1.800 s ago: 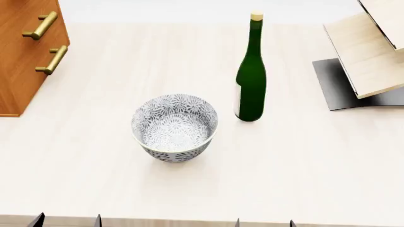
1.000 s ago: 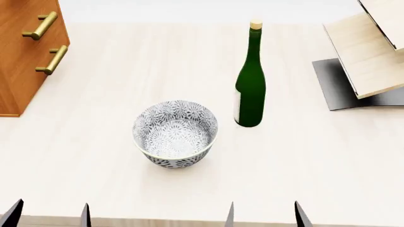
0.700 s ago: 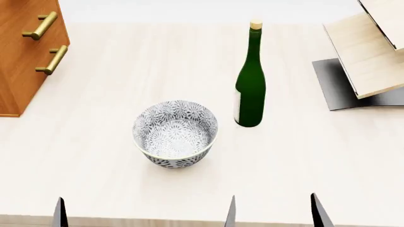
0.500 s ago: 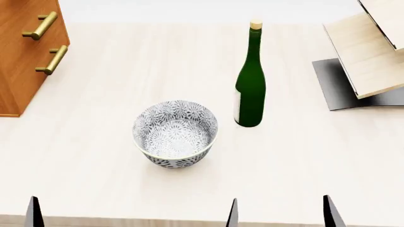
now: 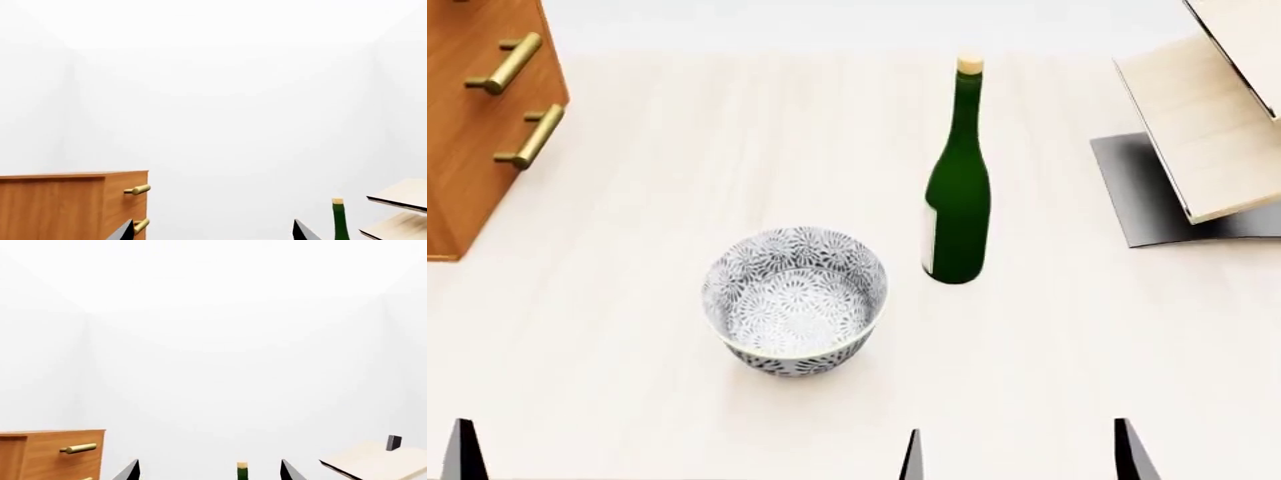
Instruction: Put the wine bottle on the wine rack.
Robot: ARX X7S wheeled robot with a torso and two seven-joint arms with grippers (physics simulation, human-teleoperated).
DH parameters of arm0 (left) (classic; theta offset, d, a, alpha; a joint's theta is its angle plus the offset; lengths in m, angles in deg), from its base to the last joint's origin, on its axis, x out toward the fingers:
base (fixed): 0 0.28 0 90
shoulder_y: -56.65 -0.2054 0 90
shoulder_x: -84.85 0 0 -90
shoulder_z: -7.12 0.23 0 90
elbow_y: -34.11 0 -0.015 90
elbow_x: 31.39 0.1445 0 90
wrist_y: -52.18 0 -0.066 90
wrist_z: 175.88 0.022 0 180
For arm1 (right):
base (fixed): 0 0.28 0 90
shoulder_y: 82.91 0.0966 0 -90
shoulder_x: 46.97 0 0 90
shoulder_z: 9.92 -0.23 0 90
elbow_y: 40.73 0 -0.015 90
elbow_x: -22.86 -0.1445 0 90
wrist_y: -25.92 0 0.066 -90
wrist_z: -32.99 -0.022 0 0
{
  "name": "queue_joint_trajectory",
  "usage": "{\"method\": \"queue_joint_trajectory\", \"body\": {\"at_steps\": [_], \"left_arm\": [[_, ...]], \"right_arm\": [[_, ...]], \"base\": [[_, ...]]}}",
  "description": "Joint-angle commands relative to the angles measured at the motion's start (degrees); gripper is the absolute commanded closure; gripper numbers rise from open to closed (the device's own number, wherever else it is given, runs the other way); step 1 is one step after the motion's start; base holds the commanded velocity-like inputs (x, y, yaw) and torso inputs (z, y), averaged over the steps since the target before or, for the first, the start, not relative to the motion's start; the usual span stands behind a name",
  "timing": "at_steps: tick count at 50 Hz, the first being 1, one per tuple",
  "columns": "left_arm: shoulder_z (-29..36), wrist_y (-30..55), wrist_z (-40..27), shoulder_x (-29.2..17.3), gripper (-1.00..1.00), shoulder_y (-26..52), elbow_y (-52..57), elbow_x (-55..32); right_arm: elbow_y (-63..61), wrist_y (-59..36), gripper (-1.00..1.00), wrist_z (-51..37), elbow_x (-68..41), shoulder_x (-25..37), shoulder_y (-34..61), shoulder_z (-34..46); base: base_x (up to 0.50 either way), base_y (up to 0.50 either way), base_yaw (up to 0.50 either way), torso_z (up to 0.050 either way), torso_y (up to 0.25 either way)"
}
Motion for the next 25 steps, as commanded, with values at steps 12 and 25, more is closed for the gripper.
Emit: {"method": "queue_joint_trajectory", "body": {"at_steps": [12,25], "left_arm": [[1.5,0.2,-1.0,-1.1,-1.00,0.3,-0.7,1.0],[1.8,0.1,-1.6,-1.7,-1.00,0.4,-0.8,0.7]], "right_arm": [[0.6,-0.5,-1.00,-1.4,0.9,0.9,0.2,1.2],[0.7,-0.4,-1.00,-2.1,0.9,1.4,0.3,1.6]], "base": [[0.14,0.00,0.00,0.000,0.000],[0.14,0.00,0.00,0.000,0.000]]}}
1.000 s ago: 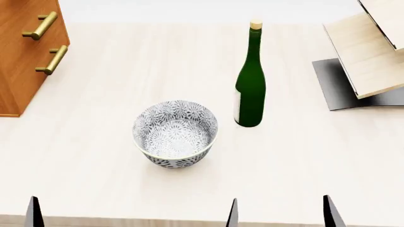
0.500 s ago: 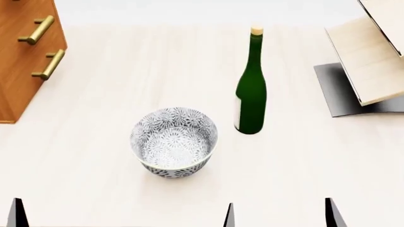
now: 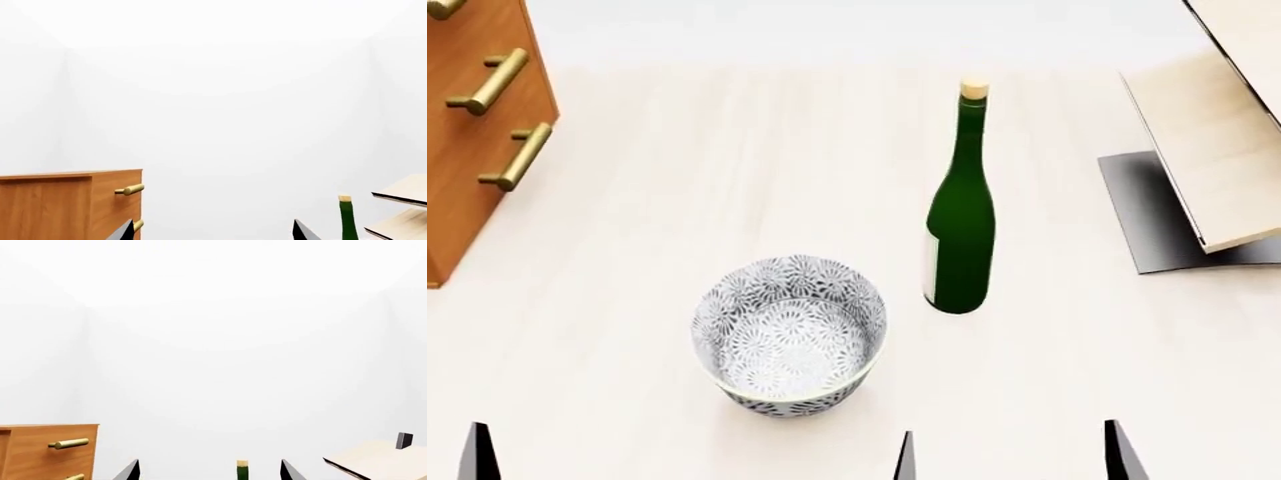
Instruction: Put the wine bottle on the wine rack.
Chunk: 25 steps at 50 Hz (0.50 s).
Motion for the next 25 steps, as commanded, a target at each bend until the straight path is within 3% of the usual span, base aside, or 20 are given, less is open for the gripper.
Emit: {"method": "queue_joint_trajectory", "body": {"at_steps": [1,25], "left_arm": [[0.5,0.0,-0.5,-0.5,-1.00,0.2,-0.1,0.1],[1.1,0.3,-1.6,-1.4,-1.00,0.3,0.1,0.0]], "right_arm": [[0.2,0.0,-1.00,-0.6,0.1,0.5,0.2,0.4],[0.3,0.2,-1.00,-1.8,0.2,1.4,0.3,1.2]], "base": [[0.14,0.00,0.00,0.000,0.000],[0.14,0.00,0.00,0.000,0.000]]}}
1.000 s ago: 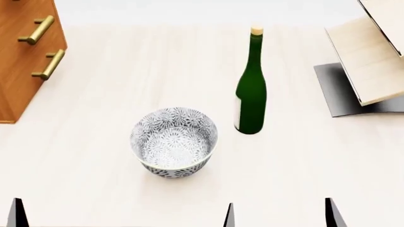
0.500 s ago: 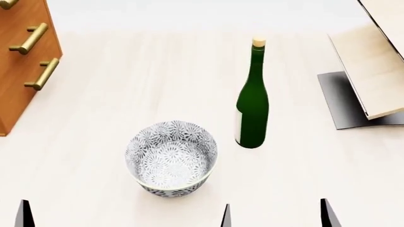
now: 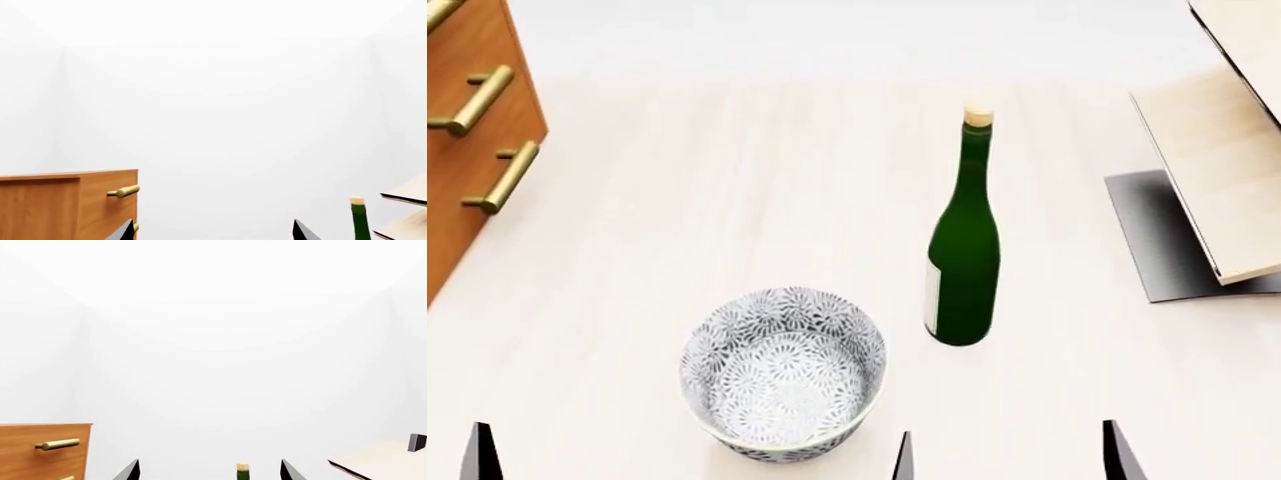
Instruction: Put the wine bottle on the wine rack.
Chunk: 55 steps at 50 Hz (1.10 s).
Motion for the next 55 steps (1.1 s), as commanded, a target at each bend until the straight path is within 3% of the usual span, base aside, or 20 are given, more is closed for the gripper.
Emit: {"method": "queue_joint_trajectory", "body": {"at_steps": [1,55], "left_arm": [[0.3,0.1,-0.5,-0.4,-1.00,0.0,0.1,0.0],[2.0,-0.2,-2.4,-2.3,-1.00,0.4,-0.3,-0.2]], "right_arm": [[0.1,0.1,-1.00,-0.5,0.2,0.4,0.0,0.5],[0.4,-0.5,-1.00,-2.5,-0.8,2.4,0.6,1.9]], "base": [[0.13,0.00,0.00,0.000,0.000],[0.16,0.00,0.00,0.000,0.000]]}}
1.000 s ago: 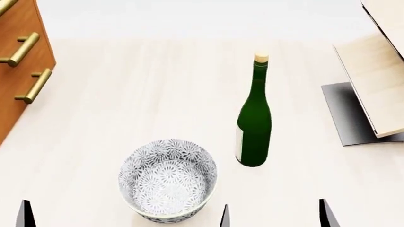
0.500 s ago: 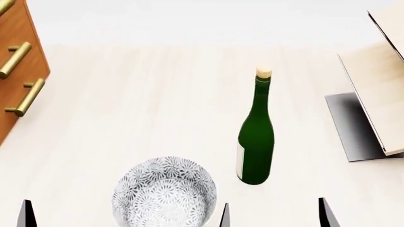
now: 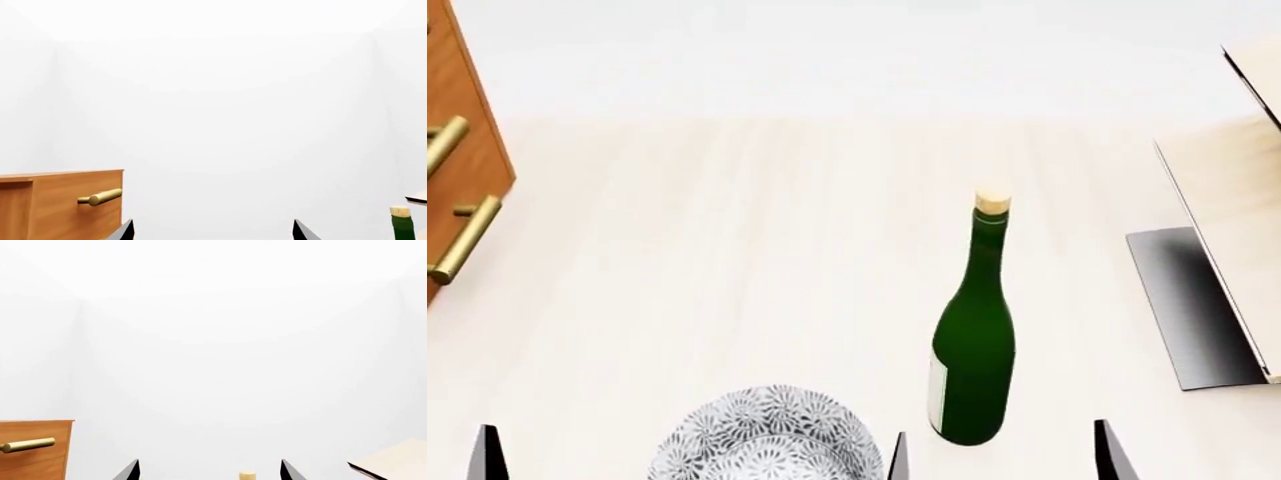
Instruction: Put the wine bottle on the wine rack.
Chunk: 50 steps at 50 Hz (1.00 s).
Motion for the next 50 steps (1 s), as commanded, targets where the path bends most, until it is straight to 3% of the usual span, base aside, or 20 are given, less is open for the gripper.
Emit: {"method": "queue_joint_trajectory", "body": {"at_steps": [1,29,50], "left_arm": [[0.4,-0.1,-0.4,-0.4,-1.00,0.0,-0.1,0.0],[0.9,-0.3,-1.3,-1.2,-1.00,0.0,0.0,-0.3],[1.2,-0.2,-1.9,-1.8,-1.00,0.4,-0.2,-0.7]], "right_arm": [[0.3,0.3,-1.00,-0.4,0.1,0.4,0.0,0.4],[0.5,-0.6,-1.00,-1.8,0.6,0.8,0.4,1.1],[0.5,-3.7,-1.00,-1.1,-3.8,2.1,1.1,1.8]], "base": [[0.18,0.00,0.00,0.000,0.000],[0.18,0.00,0.00,0.000,0.000],[0.00,-0.01,0.00,0.000,0.001]]}}
